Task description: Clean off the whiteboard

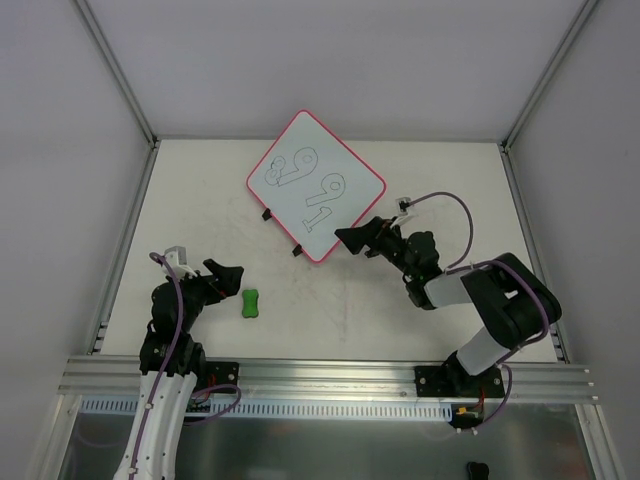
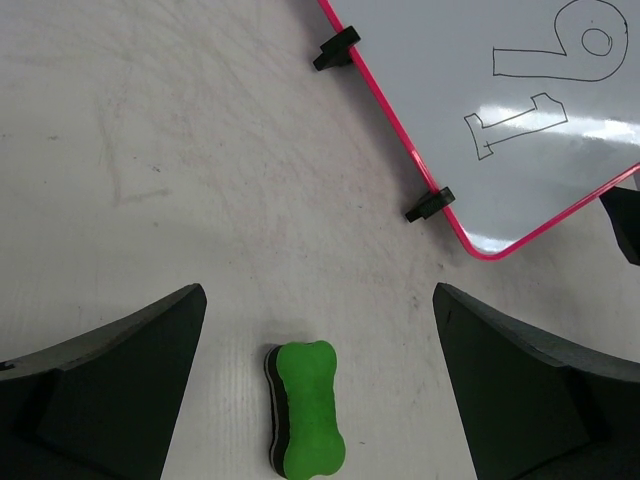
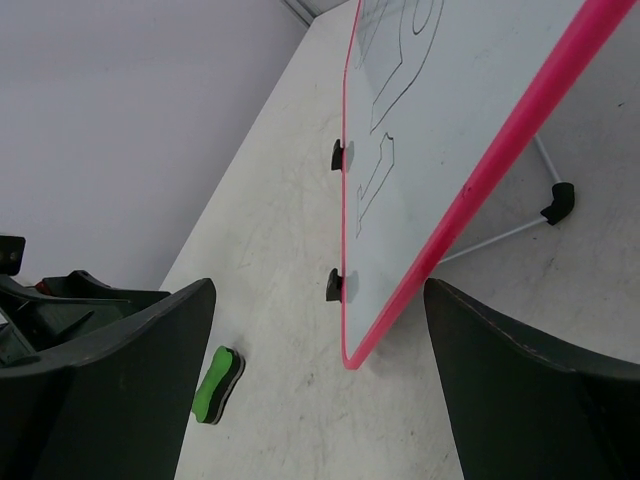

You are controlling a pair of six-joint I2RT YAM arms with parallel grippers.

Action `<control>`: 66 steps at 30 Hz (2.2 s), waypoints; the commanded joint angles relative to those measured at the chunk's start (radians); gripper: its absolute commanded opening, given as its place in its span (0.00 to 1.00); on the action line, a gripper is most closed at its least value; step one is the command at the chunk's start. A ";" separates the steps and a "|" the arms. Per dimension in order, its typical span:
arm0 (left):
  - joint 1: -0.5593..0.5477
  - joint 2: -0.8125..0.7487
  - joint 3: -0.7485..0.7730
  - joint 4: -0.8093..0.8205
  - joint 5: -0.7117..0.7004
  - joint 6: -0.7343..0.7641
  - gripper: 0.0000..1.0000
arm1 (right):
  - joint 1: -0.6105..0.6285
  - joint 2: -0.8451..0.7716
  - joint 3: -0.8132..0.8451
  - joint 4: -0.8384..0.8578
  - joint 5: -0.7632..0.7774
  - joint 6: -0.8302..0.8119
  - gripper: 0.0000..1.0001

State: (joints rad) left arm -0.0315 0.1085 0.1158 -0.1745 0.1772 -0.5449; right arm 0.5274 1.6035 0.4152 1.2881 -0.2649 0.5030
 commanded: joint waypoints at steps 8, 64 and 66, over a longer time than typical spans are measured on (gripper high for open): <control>0.004 -0.007 0.025 0.010 0.004 -0.010 0.99 | 0.022 0.056 0.031 0.244 0.084 -0.063 0.90; -0.578 0.925 0.611 -0.434 -0.496 -0.038 0.98 | -0.027 0.211 0.163 0.244 0.044 0.005 0.00; -0.578 0.927 0.619 -0.434 -0.472 -0.021 0.95 | -0.029 0.210 0.163 0.244 0.039 0.009 0.00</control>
State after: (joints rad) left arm -0.6029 1.0351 0.6933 -0.5266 -0.2974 -0.5671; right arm 0.5072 1.8095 0.5556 1.2968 -0.2245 0.5468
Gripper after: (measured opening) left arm 0.963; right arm 0.066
